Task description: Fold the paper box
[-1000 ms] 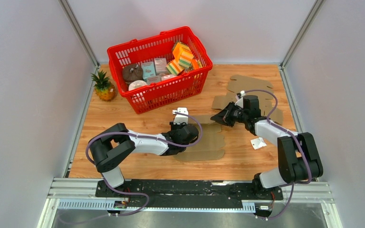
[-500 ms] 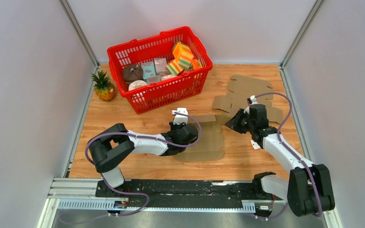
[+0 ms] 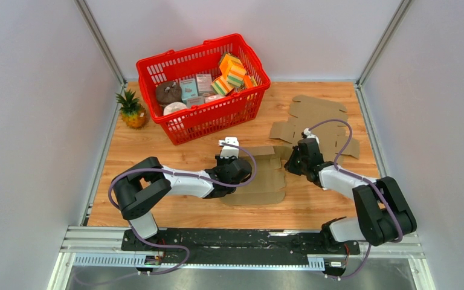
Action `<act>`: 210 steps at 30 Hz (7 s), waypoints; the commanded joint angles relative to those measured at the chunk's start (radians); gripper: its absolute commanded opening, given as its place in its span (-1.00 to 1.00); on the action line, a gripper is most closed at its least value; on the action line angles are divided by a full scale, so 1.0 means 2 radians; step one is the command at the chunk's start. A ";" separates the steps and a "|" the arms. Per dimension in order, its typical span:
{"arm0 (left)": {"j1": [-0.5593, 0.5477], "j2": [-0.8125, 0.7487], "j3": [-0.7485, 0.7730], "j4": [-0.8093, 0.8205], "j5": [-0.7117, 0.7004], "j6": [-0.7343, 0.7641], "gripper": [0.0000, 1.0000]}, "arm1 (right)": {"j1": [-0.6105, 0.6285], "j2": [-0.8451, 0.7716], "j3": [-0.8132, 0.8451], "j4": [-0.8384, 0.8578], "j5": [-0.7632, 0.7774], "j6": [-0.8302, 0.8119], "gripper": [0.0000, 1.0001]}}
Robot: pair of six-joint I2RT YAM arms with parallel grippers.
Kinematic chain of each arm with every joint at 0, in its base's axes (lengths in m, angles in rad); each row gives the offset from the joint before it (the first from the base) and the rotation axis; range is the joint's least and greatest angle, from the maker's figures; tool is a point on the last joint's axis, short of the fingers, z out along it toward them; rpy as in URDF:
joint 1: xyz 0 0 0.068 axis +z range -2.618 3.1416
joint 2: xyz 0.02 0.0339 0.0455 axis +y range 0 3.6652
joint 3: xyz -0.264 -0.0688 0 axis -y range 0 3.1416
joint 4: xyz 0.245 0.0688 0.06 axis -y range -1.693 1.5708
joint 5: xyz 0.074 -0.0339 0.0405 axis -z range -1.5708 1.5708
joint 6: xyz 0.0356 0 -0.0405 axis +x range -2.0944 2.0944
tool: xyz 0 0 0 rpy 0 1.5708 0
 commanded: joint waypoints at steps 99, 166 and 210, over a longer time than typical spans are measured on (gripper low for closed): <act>0.001 -0.014 -0.009 -0.007 0.019 -0.011 -1.00 | -0.013 -0.030 0.073 -0.014 -0.039 -0.159 -0.36; 0.000 -0.017 -0.012 -0.009 0.022 -0.015 -1.00 | 0.085 -0.084 0.064 -0.036 0.013 -0.275 0.52; -0.002 -0.047 -0.048 0.025 0.011 -0.029 -0.96 | 0.255 0.105 0.006 0.282 0.416 -0.132 -0.97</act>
